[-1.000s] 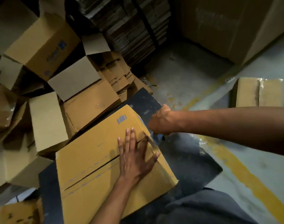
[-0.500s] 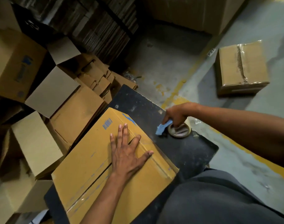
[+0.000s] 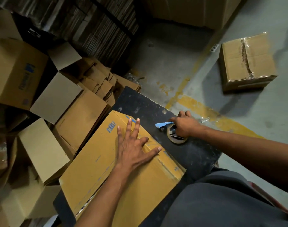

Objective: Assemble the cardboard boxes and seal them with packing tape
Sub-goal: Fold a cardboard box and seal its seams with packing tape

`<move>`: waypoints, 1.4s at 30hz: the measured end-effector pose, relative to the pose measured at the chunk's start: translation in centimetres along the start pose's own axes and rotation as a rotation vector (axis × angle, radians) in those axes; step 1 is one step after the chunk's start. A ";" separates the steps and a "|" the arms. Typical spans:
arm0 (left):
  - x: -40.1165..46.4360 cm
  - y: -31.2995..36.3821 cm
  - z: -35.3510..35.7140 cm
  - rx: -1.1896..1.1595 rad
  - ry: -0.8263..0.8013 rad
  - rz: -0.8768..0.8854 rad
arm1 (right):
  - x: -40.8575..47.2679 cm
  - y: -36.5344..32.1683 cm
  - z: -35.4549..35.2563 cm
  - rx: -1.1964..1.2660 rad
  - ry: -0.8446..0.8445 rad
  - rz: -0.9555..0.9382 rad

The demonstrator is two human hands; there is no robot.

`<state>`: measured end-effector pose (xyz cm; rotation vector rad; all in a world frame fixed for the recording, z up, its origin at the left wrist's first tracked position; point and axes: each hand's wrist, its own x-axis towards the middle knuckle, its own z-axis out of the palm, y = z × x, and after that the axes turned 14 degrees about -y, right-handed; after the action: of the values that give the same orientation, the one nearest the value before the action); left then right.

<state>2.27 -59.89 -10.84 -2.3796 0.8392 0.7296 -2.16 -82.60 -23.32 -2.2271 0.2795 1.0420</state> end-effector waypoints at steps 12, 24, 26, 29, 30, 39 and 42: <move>0.8 -0.2 -3.1 0.276 -0.397 0.245 | -2.6 -1.4 -0.9 0.137 0.305 -0.089; 0.8 -4.0 4.8 -0.618 0.222 -0.285 | -5.6 -8.1 8.0 0.550 0.066 -0.691; 1.0 -4.0 5.5 -0.575 0.204 -0.304 | -6.8 -9.5 10.7 0.479 -0.100 -0.729; 1.2 -3.7 5.9 -0.571 0.191 -0.324 | -7.5 -9.1 12.2 0.459 -0.198 -0.743; 1.3 -3.6 5.9 -0.572 0.189 -0.325 | -7.3 -8.4 12.3 0.457 -0.215 -0.739; 1.2 -3.4 6.0 -0.591 0.190 -0.312 | -7.3 -6.6 13.5 0.586 -0.023 -0.697; 1.2 -3.4 6.0 -0.592 0.200 -0.309 | -7.1 -8.0 13.4 0.633 0.038 -0.742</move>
<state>3.49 -54.41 -15.02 -3.0571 0.3296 0.6865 -11.43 -68.45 -20.51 -1.5598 -0.1837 0.4178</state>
